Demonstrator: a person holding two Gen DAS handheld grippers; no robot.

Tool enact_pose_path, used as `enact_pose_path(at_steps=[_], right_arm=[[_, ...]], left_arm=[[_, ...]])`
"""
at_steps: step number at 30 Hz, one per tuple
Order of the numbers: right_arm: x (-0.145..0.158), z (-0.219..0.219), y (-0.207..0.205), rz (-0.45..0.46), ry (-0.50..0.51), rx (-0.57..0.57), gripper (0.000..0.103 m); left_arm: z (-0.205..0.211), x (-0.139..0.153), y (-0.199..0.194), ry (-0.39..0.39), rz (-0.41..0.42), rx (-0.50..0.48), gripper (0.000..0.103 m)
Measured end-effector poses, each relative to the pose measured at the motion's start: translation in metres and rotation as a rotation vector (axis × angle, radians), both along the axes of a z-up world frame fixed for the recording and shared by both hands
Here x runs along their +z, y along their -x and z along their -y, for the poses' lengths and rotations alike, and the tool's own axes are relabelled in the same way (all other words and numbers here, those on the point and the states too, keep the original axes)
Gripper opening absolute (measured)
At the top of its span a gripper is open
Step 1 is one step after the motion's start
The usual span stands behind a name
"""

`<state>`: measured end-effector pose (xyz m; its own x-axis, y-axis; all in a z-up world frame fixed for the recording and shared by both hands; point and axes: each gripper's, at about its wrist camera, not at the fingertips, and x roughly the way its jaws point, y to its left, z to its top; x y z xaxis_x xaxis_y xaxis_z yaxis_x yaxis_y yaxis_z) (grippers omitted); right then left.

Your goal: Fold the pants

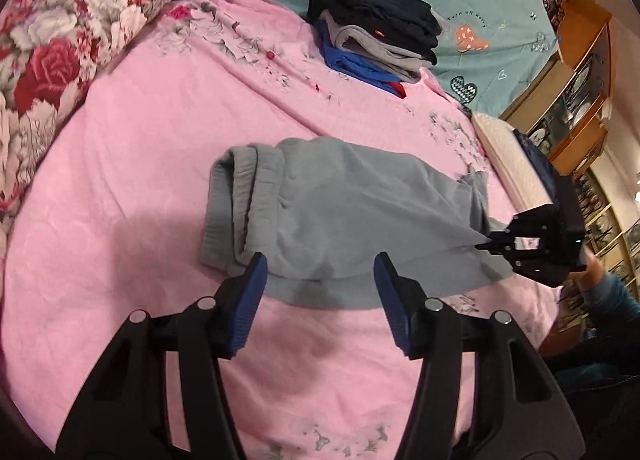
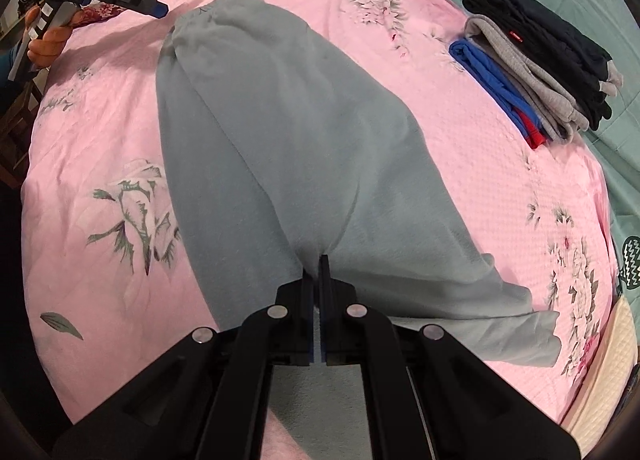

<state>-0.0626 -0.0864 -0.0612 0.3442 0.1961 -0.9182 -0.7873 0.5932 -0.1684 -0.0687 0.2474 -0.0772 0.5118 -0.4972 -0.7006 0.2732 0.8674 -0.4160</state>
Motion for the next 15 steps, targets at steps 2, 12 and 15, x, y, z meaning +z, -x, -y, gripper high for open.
enact_pose_path(at_steps=[2, 12, 15], right_arm=[[-0.001, 0.002, 0.000, -0.003, -0.009, -0.005, 0.002], [-0.007, 0.004, -0.003, -0.019, -0.018, -0.006, 0.003], [-0.009, 0.004, -0.005, -0.027, -0.019, -0.011, 0.003]], left_arm=[[-0.001, 0.000, -0.003, -0.021, 0.002, 0.016, 0.054], [-0.023, -0.018, -0.028, 0.084, -0.082, 0.065, 0.054], [-0.025, -0.023, -0.032, 0.122, -0.109, 0.070, 0.054]])
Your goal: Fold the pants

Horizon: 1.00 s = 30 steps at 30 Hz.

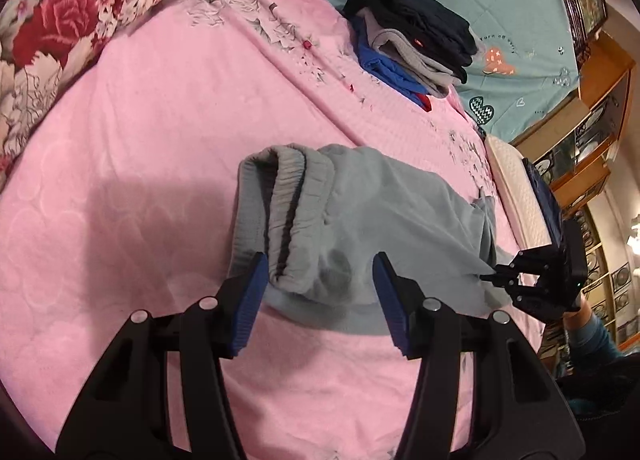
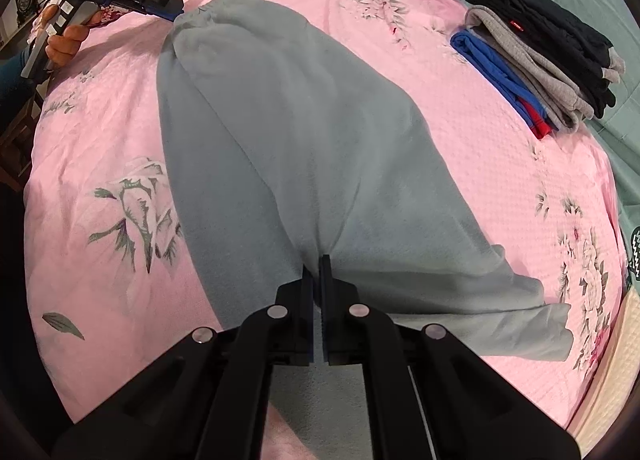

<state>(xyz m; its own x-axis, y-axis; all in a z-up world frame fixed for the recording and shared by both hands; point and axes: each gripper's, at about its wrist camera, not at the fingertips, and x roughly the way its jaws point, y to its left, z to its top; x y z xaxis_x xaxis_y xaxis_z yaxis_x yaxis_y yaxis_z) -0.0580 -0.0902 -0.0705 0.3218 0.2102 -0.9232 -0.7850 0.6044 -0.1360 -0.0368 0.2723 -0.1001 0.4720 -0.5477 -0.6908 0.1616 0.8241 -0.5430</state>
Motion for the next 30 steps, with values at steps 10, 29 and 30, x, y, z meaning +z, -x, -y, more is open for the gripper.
enact_pose_path(at_steps=[10, 29, 30], right_arm=[[-0.001, 0.000, 0.001, 0.007, -0.006, -0.002, 0.003], [0.018, -0.003, 0.023, 0.008, -0.067, 0.031, 0.002], [0.014, -0.006, 0.023, -0.004, -0.059, 0.032, 0.002]], left_arm=[[0.004, -0.007, -0.003, 0.043, -0.047, -0.009, 0.021], [-0.019, 0.015, 0.004, -0.126, -0.024, 0.045, 0.018], [-0.019, 0.007, 0.002, -0.131, -0.046, 0.048, 0.018]])
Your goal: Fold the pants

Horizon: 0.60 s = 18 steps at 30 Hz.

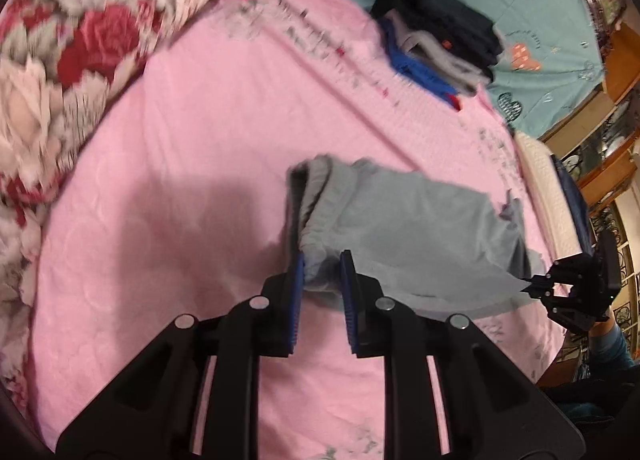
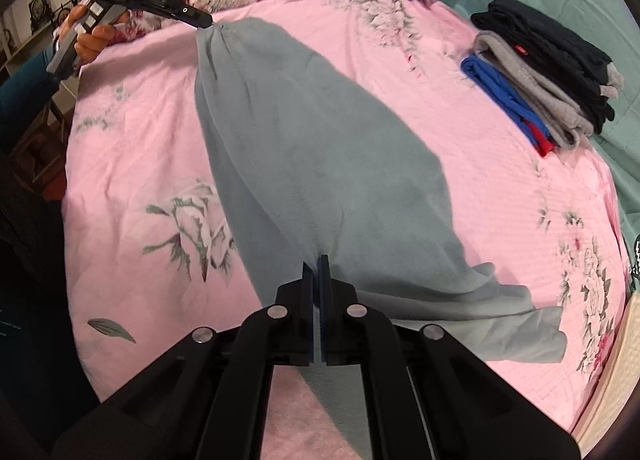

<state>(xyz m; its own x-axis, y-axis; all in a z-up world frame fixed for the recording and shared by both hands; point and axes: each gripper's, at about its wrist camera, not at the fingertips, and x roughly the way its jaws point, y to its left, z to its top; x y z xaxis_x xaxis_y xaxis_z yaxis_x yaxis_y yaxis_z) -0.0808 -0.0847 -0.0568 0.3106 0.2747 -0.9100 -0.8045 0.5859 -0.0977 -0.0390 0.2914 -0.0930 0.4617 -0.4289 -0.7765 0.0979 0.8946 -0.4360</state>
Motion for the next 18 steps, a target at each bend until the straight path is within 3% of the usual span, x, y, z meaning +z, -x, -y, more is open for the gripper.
enact_pose_path(at_steps=[4, 7, 8, 11, 14, 16, 18], right_arm=[[-0.018, -0.007, 0.002, -0.050, 0.042, 0.017, 0.009], [-0.020, -0.006, 0.006, -0.070, 0.022, 0.020, 0.050], [-0.017, -0.004, 0.008, -0.071, 0.005, 0.016, 0.049], [0.002, 0.015, 0.003, -0.073, -0.066, -0.039, 0.049], [0.032, 0.061, -0.023, -0.024, -0.112, -0.199, 0.050], [0.050, 0.108, -0.054, -0.002, -0.143, -0.404, 0.051], [0.055, 0.149, -0.084, -0.047, -0.160, -0.608, 0.061]], left_arm=[[-0.001, -0.017, 0.001, -0.010, -0.035, -0.007, 0.020], [-0.005, -0.012, 0.006, -0.034, -0.038, -0.007, 0.026], [-0.006, -0.010, 0.008, -0.052, -0.038, -0.004, 0.030], [-0.012, 0.000, 0.013, -0.096, -0.019, 0.017, 0.028], [-0.010, 0.020, 0.013, -0.091, 0.030, 0.027, 0.028], [0.006, 0.034, 0.012, -0.084, 0.079, -0.016, 0.028], [0.029, 0.043, 0.009, -0.083, 0.110, -0.071, 0.033]])
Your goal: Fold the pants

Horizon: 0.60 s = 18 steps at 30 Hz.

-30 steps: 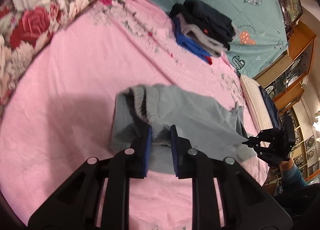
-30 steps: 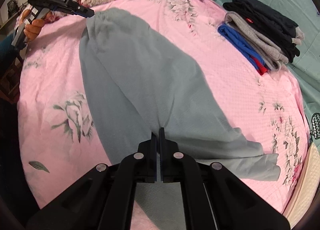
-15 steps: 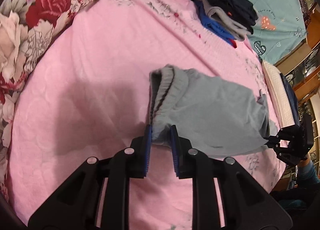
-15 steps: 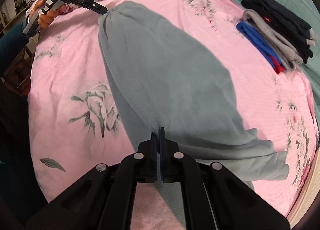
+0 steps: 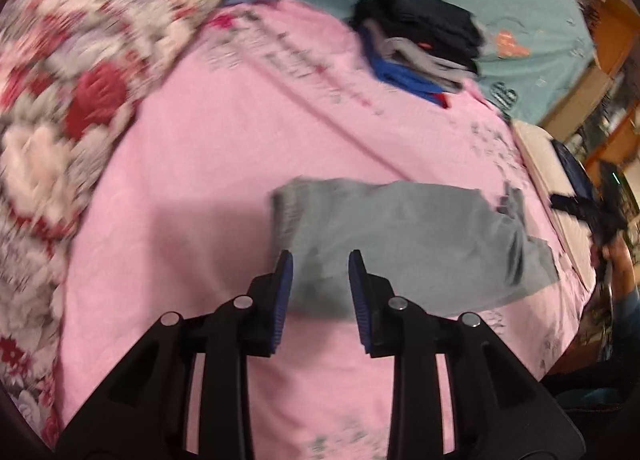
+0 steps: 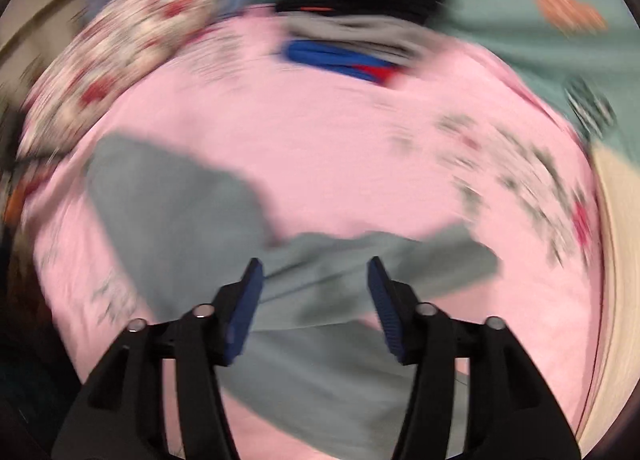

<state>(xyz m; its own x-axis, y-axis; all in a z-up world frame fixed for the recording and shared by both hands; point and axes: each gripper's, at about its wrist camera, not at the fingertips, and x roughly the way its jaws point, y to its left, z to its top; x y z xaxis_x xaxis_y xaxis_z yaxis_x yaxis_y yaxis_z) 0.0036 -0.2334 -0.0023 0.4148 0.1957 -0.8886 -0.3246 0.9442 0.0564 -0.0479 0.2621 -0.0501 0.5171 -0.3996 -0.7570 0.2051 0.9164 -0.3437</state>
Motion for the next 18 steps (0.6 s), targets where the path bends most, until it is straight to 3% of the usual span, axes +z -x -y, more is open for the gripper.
enact_pose_path(at_steps=[1, 3, 7, 9, 10, 18], right_arm=[[-0.001, 0.022, -0.017, -0.034, -0.030, -0.104, 0.062], [-0.010, 0.047, -0.041, -0.080, -0.048, -0.209, 0.062], [-0.039, 0.071, -0.077, -0.182, -0.057, -0.342, 0.062], [-0.051, 0.075, -0.090, -0.210, -0.028, -0.366, 0.062], [-0.057, 0.075, -0.094, -0.219, -0.009, -0.371, 0.061], [-0.090, 0.073, -0.125, -0.270, 0.064, -0.427, 0.057]], left_arm=[[0.019, 0.002, -0.003, -0.006, 0.008, -0.045, 0.037], [0.052, -0.002, -0.007, -0.023, 0.014, -0.121, 0.048], [0.099, -0.032, -0.012, -0.074, -0.053, -0.246, 0.048], [0.106, -0.052, -0.014, -0.108, -0.100, -0.258, 0.048], [0.106, -0.056, -0.012, -0.107, -0.085, -0.262, 0.048], [0.091, -0.058, -0.006, -0.040, -0.081, -0.276, 0.048]])
